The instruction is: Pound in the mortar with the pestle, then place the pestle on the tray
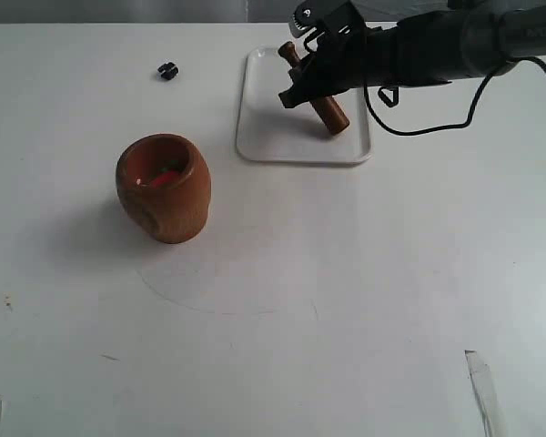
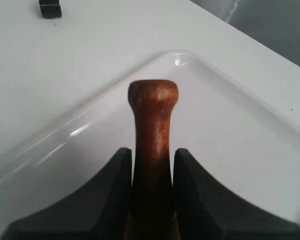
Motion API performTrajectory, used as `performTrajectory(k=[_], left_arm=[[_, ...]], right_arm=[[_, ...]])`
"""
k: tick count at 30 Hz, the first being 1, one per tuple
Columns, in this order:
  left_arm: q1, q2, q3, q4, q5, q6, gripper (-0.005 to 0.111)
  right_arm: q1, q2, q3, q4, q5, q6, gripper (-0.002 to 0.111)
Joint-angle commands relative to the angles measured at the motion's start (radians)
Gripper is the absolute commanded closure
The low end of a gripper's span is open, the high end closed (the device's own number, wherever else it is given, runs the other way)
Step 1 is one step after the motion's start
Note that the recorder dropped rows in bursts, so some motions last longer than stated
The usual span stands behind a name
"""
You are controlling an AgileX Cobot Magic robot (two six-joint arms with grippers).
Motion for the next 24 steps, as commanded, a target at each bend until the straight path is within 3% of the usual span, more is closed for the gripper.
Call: performTrajectory(k=[1,8,12,19,24], left_arm=[[-0.008,-0.001,0.001,-0.007,-0.003,-0.008,0.107],[-0.008,-0.001,0.001,-0.007,-0.003,-0.008,0.107],[-0.008,-0.001,0.001,-0.007,-0.003,-0.008,0.107],[-0.008,-0.001,0.001,-0.007,-0.003,-0.008,0.107],[-0.008,-0.001,0.001,-0.007,-0.003,-0.008,0.107]], right_arm=[[-0.004,0.001,-0.007,0.005,-0.002,0.002,0.1],[-0.004,0.001,-0.007,0.005,-0.005,-0.005,0.051],[-0.004,0.001,-0.007,0.005,-0.06,-0.005,0.035],[-0.004,-0.078,-0.007,0.005,-0.134,0.02,0.033],[-0.004,-0.244,0.083,0.005,-0.138,0.015,0.056]])
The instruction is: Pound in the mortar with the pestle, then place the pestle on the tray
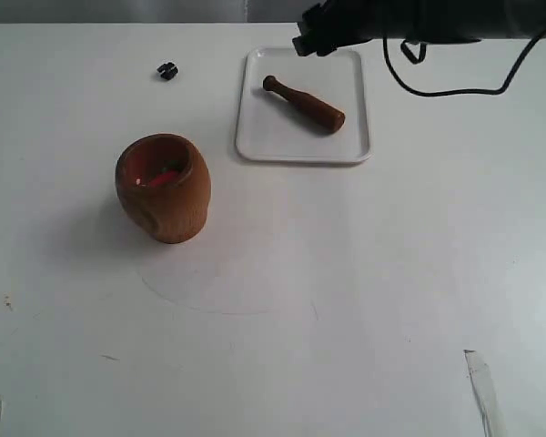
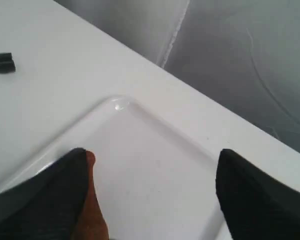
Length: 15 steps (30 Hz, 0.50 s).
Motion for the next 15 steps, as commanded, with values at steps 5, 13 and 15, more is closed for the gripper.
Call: performTrajectory(k=[5,13,15], left_arm=[[-0.008,-0.001,0.001,-0.007,-0.003,-0.008,0.107],[-0.008,-0.001,0.001,-0.007,-0.003,-0.008,0.107],[-0.008,-0.001,0.001,-0.007,-0.003,-0.008,0.107]], right_arm=[[-0.013,-0.215,0.149,0.002,0.028,0.198,0.108],[-0.027,-0.388,0.161,0.002,0.041,-0.128,0.108],[0.022,-0.453,0.177,-0.141,-0.063,-0.128,0.108]])
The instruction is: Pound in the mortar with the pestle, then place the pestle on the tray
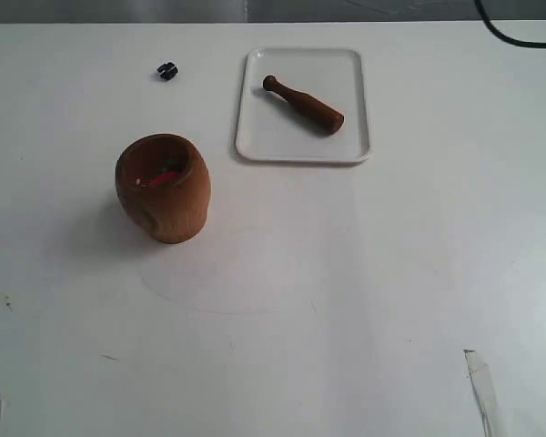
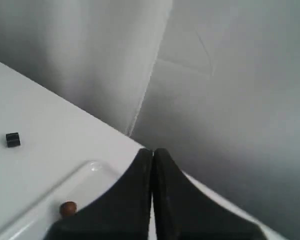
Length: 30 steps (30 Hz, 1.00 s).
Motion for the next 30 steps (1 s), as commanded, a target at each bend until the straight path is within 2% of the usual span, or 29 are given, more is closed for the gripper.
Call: performTrajectory(k=[1,2,4,5,7,9,11,13,15,18,21,23,30], left_arm=[[-0.008,-0.001,0.001,-0.007,-0.003,-0.008,0.107],[-0.008,-0.001,0.001,-0.007,-0.003,-0.008,0.107],[-0.008,-0.001,0.001,-0.007,-0.003,-0.008,0.107],[-0.008,-0.001,0.001,-0.007,-0.003,-0.008,0.107],[-0.008,-0.001,0.001,-0.007,-0.003,-0.008,0.107],[-0.008,-0.001,0.001,-0.007,-0.003,-0.008,0.107],[-0.008,-0.001,0.001,-0.007,-0.003,-0.008,0.107],[-0.008,-0.001,0.001,-0.007,-0.003,-0.008,0.107],[-0.008,-0.001,0.001,-0.007,-0.003,-0.008,0.107],[-0.008,-0.001,0.001,-0.007,-0.003,-0.008,0.107],[-0.008,-0.001,0.001,-0.007,-0.003,-0.008,0.107],[-0.008,-0.001,0.001,-0.007,-0.003,-0.008,0.107],[-0.008,-0.001,0.001,-0.007,-0.003,-0.008,0.107]], right_arm=[[0.08,-0.097,0.032,-0.167,-0.164,-0.114,0.108],[0.113,-0.113,0.042,-0.222,-0.286,-0.114,0.108],[0.192,-0.124,0.07,-0.33,-0.651,-0.07,0.108],[0.23,-0.127,0.09,-0.404,-0.85,-0.013,0.108],[0.278,-0.137,0.152,-0.555,-1.132,0.124,0.108],[0.313,-0.178,0.245,-0.668,-1.273,0.291,0.108],[0.34,-0.247,0.374,-0.805,-1.266,0.534,0.108],[0.345,-0.321,0.505,-0.964,-1.167,0.838,0.108],[0.329,-0.399,0.619,-1.206,-1.068,1.155,0.108],[0.304,-0.492,0.749,-1.54,-1.039,1.541,0.108],[0.306,-0.576,0.841,-1.746,-1.042,1.771,0.108],[0.306,-0.635,0.891,-1.807,-1.037,1.879,0.108],[0.306,-0.861,1.088,-1.852,-0.989,1.986,0.108]])
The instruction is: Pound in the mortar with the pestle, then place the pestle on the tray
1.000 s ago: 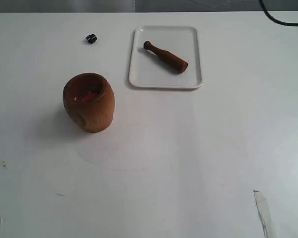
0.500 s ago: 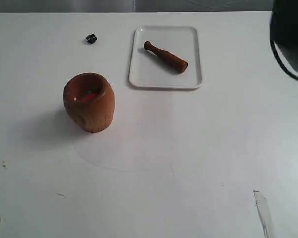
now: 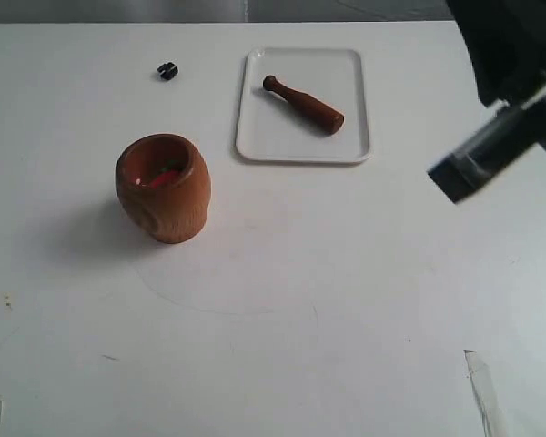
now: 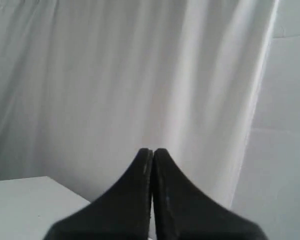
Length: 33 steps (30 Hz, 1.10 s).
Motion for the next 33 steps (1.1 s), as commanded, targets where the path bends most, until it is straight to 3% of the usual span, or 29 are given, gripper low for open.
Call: performTrajectory(k=[1,8,17,33], left_arm=[[-0.008,-0.001,0.001,-0.007,-0.003,-0.008,0.107],[-0.008,-0.001,0.001,-0.007,-0.003,-0.008,0.107],[-0.008,-0.001,0.001,-0.007,-0.003,-0.008,0.107],[-0.008,-0.001,0.001,-0.007,-0.003,-0.008,0.107]], right_arm=[[-0.009,-0.151,0.115,-0.069,0.021,0.107,0.108],[-0.009,-0.405,0.266,-0.141,0.107,0.225,0.108],[-0.009,-0.66,0.279,-0.149,0.601,0.341,0.108],[-0.009,-0.76,0.279,-0.037,0.995,0.452,0.108]])
